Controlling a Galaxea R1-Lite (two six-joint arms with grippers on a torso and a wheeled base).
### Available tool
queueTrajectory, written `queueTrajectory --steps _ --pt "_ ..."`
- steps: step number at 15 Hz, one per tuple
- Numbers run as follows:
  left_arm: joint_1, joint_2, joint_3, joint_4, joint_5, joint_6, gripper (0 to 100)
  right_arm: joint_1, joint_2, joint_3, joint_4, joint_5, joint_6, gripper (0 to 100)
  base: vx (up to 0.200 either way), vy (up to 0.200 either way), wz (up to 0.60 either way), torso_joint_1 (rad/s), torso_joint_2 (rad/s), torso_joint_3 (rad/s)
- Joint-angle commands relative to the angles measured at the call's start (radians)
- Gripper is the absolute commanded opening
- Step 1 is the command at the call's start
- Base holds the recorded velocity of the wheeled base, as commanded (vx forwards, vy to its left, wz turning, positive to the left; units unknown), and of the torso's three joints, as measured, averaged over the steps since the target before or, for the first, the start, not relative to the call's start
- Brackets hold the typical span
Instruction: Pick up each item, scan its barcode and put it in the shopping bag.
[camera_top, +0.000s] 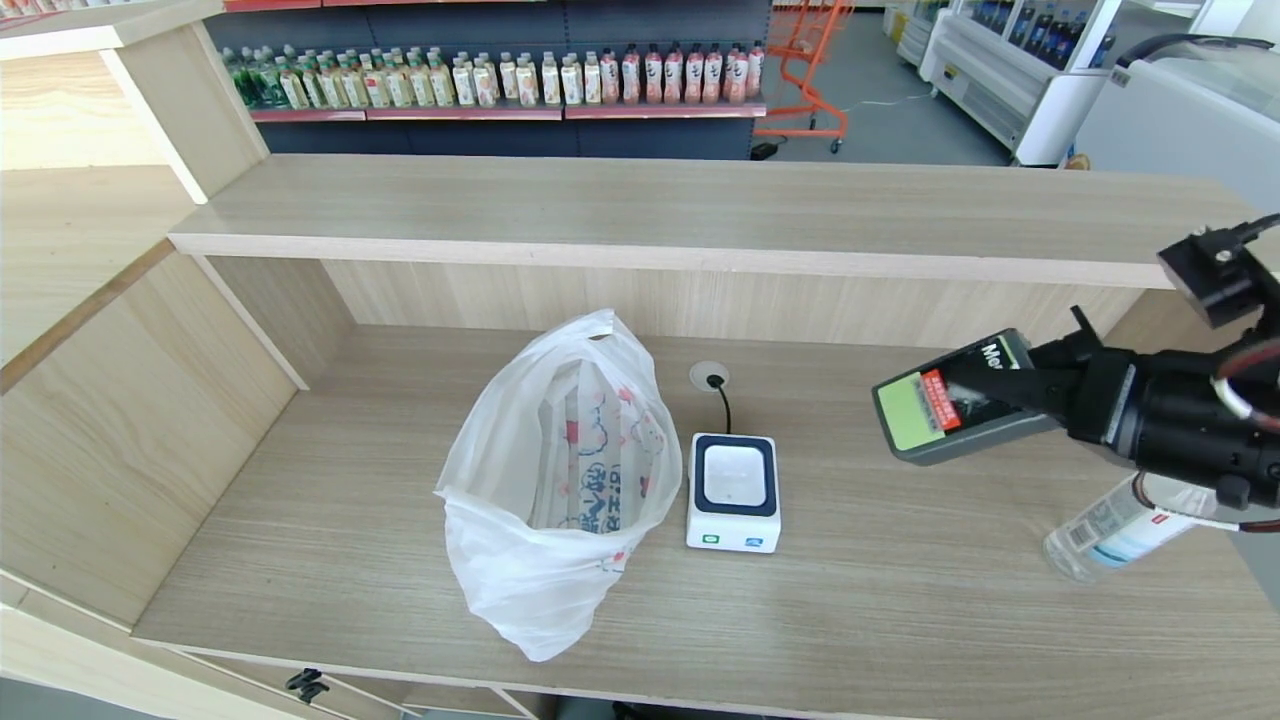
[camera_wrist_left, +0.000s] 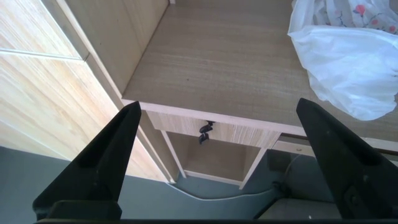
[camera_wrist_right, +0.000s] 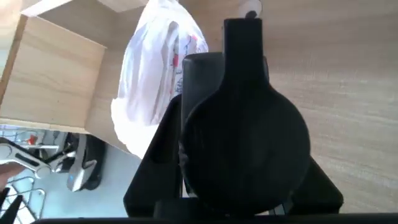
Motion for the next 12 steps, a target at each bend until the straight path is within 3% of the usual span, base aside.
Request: queueTrajectory --steps 1,6,12 --pt "0.000 0.000 0.000 0.000 0.000 0.000 100 0.043 0.131 0.011 -0.003 -0.025 0.067 0 0.000 0.000 0.00 0.000 0.00 0.000" --pt "0.000 0.000 0.000 0.000 0.000 0.000 100 0.097 0.288 -0.004 -0.012 -0.025 0.104 0 0.000 0.000 0.00 0.000 0.00 0.000" --pt "0.000 0.000 0.000 0.000 0.000 0.000 100 0.143 0.417 -0.073 -0.115 -0.024 0.098 0 0.000 0.000 0.00 0.000 0.00 0.000"
